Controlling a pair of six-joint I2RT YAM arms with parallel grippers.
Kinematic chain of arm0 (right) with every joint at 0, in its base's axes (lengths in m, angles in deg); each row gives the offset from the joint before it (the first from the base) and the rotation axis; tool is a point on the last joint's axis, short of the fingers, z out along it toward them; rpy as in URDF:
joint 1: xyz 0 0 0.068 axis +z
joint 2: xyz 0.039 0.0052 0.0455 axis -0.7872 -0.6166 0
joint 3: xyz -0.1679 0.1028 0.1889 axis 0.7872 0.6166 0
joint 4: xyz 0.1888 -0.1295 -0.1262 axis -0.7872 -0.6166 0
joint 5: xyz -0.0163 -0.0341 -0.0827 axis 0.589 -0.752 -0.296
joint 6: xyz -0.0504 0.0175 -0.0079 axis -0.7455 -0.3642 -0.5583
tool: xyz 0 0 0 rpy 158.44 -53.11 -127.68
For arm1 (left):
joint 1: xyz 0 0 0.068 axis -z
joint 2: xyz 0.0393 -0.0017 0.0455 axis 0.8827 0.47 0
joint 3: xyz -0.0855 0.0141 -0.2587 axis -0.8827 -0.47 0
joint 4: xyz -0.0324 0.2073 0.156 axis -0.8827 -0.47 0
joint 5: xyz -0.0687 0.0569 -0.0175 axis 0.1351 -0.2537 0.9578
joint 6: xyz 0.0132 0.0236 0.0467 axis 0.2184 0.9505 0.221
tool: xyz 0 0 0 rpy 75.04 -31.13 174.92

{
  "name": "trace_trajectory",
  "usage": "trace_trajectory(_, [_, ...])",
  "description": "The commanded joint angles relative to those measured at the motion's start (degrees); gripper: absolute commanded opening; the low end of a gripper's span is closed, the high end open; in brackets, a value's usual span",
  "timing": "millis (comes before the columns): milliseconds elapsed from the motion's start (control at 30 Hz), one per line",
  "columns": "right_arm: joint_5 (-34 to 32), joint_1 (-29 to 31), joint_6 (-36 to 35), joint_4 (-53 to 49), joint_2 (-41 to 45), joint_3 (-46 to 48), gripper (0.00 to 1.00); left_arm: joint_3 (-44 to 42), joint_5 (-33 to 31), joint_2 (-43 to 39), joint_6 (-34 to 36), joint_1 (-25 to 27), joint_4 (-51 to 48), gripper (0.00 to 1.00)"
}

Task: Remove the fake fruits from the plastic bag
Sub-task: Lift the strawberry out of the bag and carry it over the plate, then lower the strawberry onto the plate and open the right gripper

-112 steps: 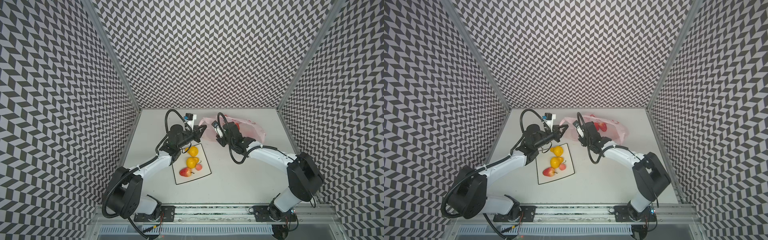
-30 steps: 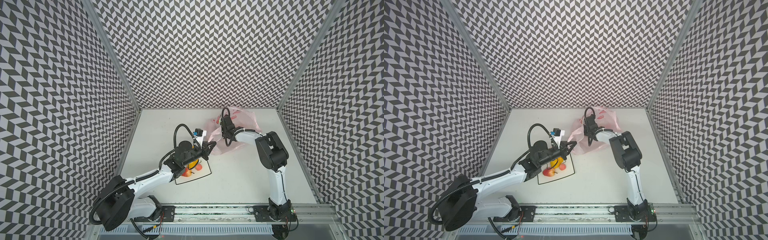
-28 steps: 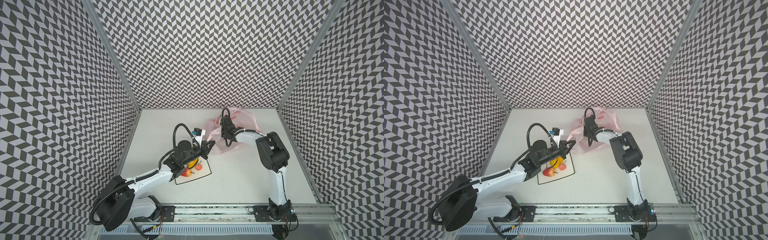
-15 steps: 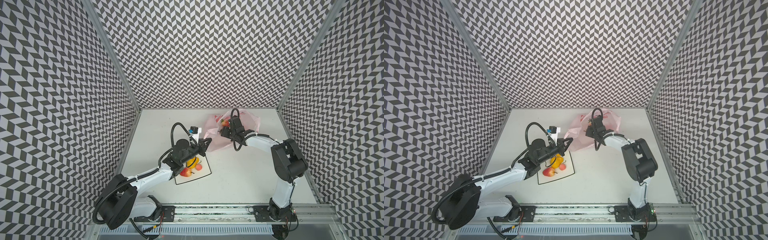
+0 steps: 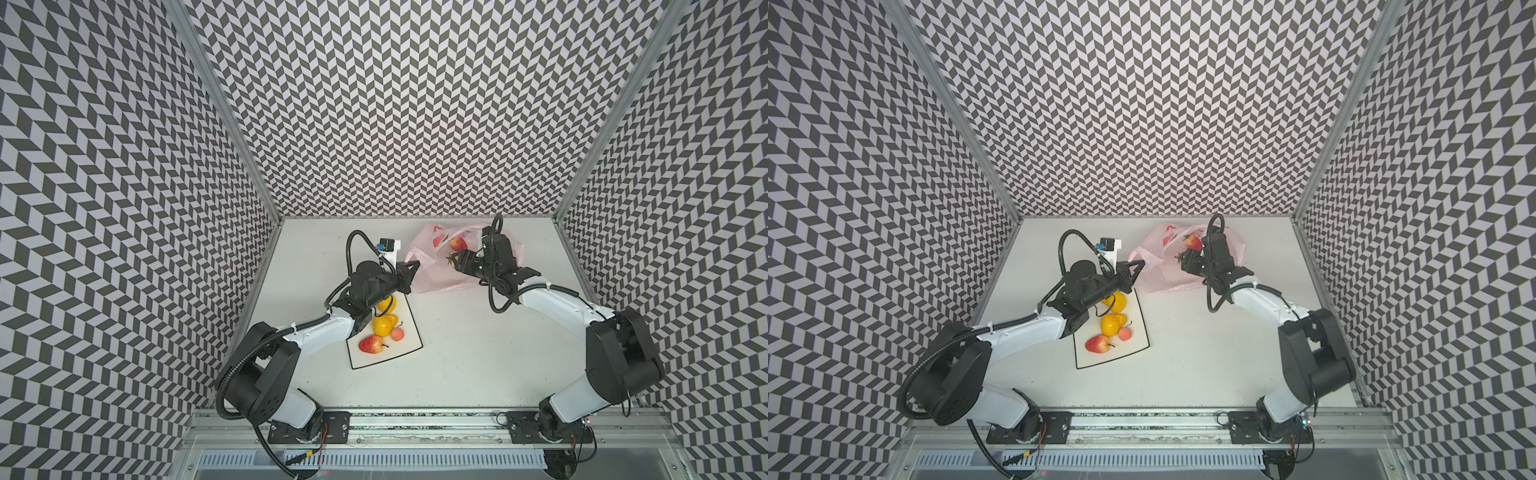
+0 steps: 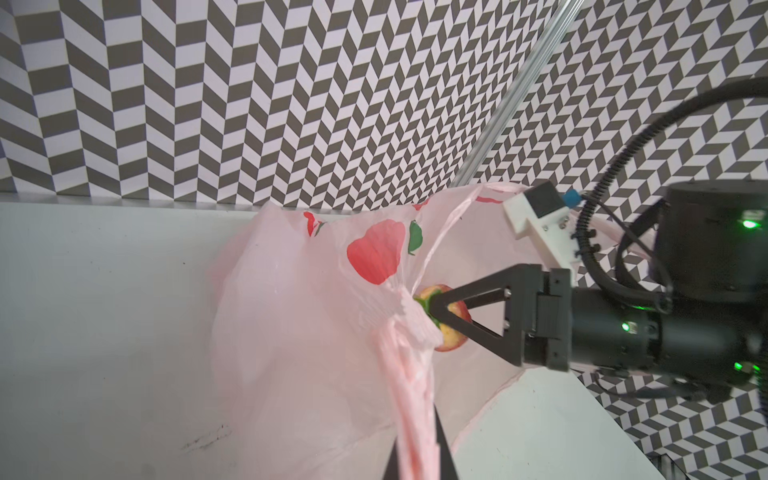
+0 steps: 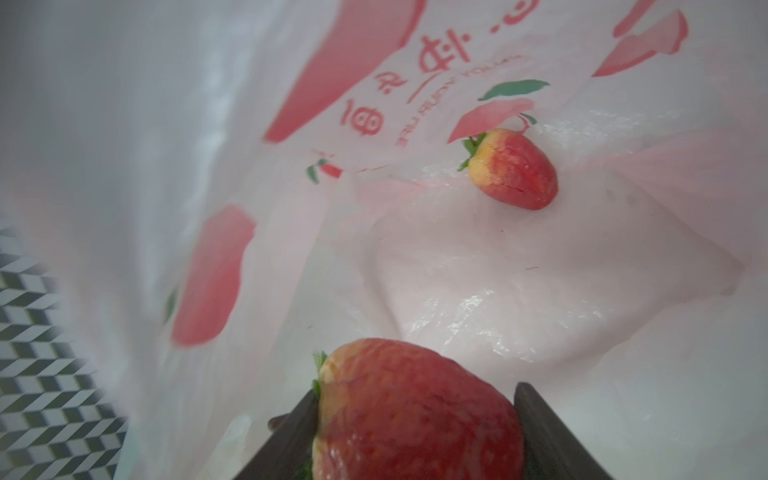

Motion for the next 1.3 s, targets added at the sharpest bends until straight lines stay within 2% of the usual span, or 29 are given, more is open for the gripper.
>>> trace_trajectory(0, [6.0,0.0,-4.5,6.2,5.2,2.7,0.42,2.7,2.2,1.7,-0.1,-1.5,1.6,0.0])
trace_trajectory(167, [11.6,0.5,-8.8,7.3,12.4,5.9,0.41,5.2,4.1,4.3,0.3,-3.9,1.3,0.0])
trace_trajectory(267, [13.4,2.8,-12.7,7.5,16.0,7.1,0.4,6.5,5.5,5.8,0.4,-4.7,1.1,0.0])
trace_trajectory(367, [13.0,8.2,-18.3,6.4,18.1,7.2,0.4,7.5,6.7,6.7,1.0,-5.2,0.6,0.0])
trace_trajectory(500, [8.9,17.3,-26.6,5.3,18.3,8.6,0.4,8.0,7.5,6.6,1.6,-5.6,-0.1,0.0])
trace_trajectory(667, [3.5,27.1,-30.0,7.2,13.9,9.8,0.4,8.0,8.5,6.3,2.6,-5.9,-1.1,0.0])
trace_trajectory(800, [-0.4,33.2,-31.9,10.0,8.1,7.8,0.41,9.5,11.7,6.2,4.3,-7.4,-3.7,0.0])
trace_trajectory(900, [-3.0,36.6,-34.7,11.8,3.5,5.0,0.41,12.1,14.9,6.8,9.1,-8.9,-7.9,0.0])
trace_trajectory(1100, [-5.5,40.0,-39.6,15.7,-6.6,-1.3,0.41,17.2,19.3,8.4,15.5,-12.2,-15.4,0.0])
trace_trajectory(1267, [-5.7,40.3,-44.8,11.8,-15.6,-9.9,0.41,20.6,21.9,10.4,17.5,-15.4,-19.3,0.0])
